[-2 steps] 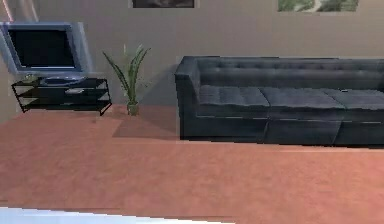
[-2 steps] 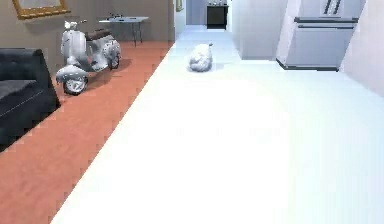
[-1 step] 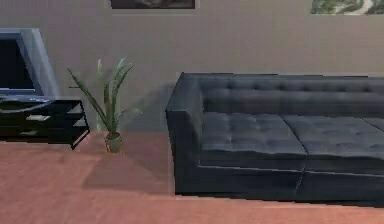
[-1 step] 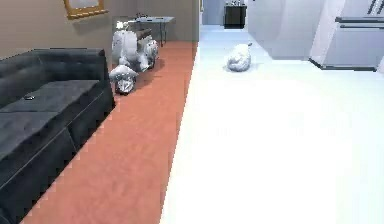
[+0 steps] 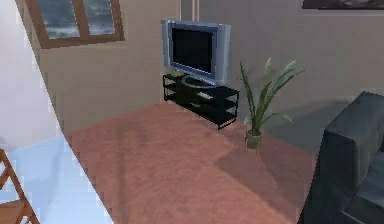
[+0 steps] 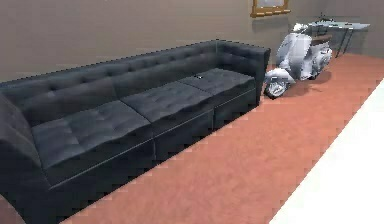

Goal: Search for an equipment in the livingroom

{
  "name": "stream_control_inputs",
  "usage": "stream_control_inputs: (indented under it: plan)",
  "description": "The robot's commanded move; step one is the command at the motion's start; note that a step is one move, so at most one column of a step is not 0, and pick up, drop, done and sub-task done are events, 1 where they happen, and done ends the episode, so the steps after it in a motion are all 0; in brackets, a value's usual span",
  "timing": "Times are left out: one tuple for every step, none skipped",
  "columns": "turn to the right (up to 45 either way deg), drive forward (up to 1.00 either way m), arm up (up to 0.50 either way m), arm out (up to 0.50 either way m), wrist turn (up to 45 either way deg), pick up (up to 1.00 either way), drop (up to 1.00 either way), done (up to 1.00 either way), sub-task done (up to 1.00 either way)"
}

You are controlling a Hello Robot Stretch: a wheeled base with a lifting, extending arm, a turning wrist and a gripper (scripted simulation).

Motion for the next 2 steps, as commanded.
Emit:
stream_control_inputs:
  plan:
    - [-12.0,0.0,0.0,0.0,0.0,0.0,0.0,0.0,0.0]
    - [-3.0,0.0,0.0,0.0,0.0,0.0,0.0,0.0,0.0]
